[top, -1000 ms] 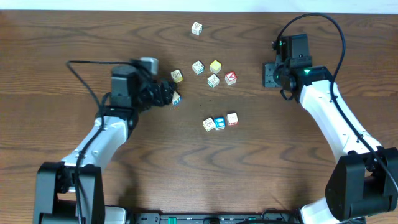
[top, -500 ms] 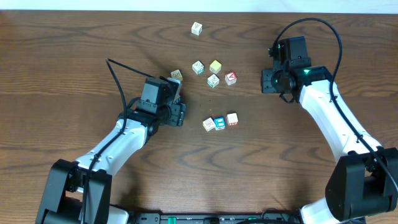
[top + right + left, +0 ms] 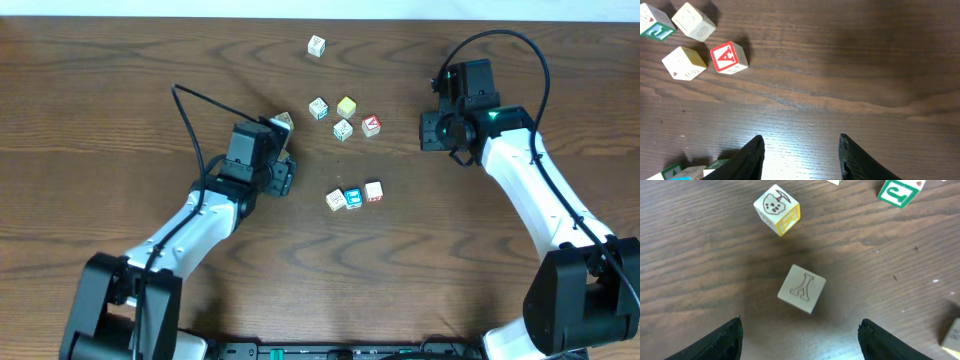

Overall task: Lift 4 blocks
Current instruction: 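Swing the left gripper forward and lower it onto the white Y block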

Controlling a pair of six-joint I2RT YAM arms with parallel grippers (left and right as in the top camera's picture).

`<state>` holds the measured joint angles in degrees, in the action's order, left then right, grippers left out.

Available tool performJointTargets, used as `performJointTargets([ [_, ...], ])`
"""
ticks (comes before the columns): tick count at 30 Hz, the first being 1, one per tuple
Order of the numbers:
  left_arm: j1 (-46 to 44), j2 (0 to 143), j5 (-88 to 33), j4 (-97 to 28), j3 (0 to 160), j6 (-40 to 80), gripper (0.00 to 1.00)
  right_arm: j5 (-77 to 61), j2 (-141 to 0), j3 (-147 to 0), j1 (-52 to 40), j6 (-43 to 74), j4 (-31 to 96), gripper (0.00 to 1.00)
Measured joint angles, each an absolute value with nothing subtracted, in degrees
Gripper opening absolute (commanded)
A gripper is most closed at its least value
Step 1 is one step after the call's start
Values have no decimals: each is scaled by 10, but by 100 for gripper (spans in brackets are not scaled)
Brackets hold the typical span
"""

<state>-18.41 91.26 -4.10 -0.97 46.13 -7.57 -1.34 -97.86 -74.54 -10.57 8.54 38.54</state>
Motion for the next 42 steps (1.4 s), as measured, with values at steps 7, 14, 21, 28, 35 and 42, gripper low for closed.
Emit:
performJointTargets([
  [7,-184,971,-41,5,463,-78,74,-13,-979,-745,-106,85,375,48],
  [14,-184,976,-41,35,464,-86,73,-13,-979,-745,-106,85,368,48],
  [21,-184,976,-38,58,467,-115,69,-13,-979,-745,-106,85,368,49],
  [28,-184,976,-17,49,467,-142,66,-13,-979,-745,-106,85,368,48],
  [35,-183,976,-11,49,467,-153,52,-13,-979,-745,-106,85,368,48],
  [42,-182,987,-11,53,467,-155,69,-13,-979,-745,-106,85,368,48],
])
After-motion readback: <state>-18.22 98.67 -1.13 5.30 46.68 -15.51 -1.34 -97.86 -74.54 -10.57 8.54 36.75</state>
